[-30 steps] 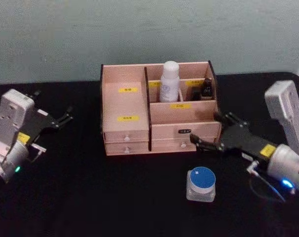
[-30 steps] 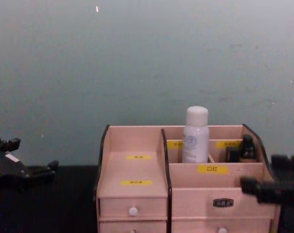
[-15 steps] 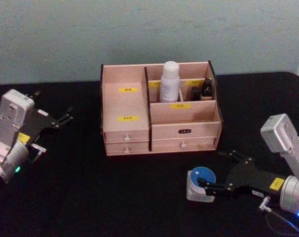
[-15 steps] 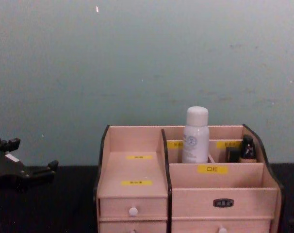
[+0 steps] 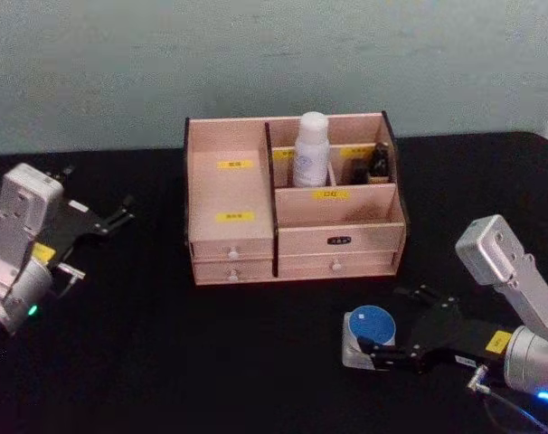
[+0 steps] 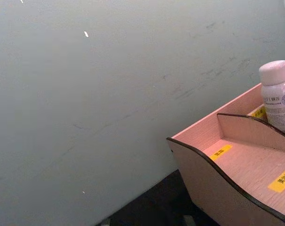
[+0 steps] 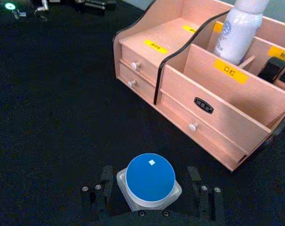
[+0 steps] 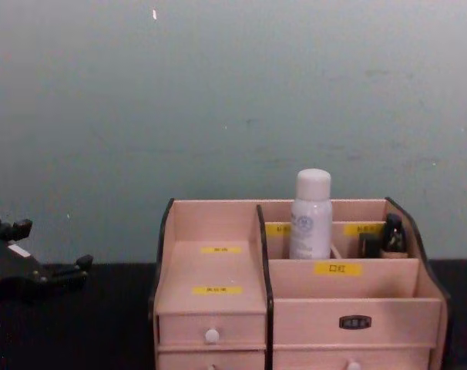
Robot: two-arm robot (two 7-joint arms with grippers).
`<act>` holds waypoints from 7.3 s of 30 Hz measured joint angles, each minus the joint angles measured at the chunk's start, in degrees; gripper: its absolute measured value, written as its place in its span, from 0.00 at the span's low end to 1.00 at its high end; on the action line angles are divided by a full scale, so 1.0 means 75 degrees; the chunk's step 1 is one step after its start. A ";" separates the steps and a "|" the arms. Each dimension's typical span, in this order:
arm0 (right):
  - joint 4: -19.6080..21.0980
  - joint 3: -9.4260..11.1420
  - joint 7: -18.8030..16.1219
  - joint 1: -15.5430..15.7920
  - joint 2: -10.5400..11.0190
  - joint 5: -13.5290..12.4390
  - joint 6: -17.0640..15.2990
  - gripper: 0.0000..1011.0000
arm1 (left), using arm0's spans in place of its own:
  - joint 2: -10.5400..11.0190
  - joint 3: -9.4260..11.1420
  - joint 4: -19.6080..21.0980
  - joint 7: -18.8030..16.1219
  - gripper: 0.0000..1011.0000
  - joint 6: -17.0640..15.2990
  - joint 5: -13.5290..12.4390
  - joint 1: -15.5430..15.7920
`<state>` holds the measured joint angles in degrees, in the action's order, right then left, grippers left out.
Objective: Pick up the facial cleanser and watermelon frost from the table and place them into the tiered storage box.
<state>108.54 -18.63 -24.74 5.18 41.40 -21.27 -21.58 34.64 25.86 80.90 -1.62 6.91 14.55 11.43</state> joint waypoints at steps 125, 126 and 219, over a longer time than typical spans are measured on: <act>-0.0387 -0.0813 -0.0198 -0.2225 -0.0952 0.0456 -0.0427 0.72 | 0.0000 0.0000 0.0000 0.0000 0.99 0.0000 0.0000 0.0000; -0.0451 -0.0848 -0.0203 -0.2311 -0.1010 0.0467 -0.0402 0.72 | 0.0000 0.0000 0.0000 0.0000 0.99 0.0000 0.0000 0.0000; -0.5514 -0.2599 -0.0758 -0.6262 -0.3831 0.0972 -0.0923 0.99 | 0.0000 0.0000 0.0000 0.0000 0.99 0.0000 0.0000 0.0000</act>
<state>67.19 -38.13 -30.43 -41.78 12.67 -13.98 -28.50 34.65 25.86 80.90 -1.62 6.91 14.55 11.43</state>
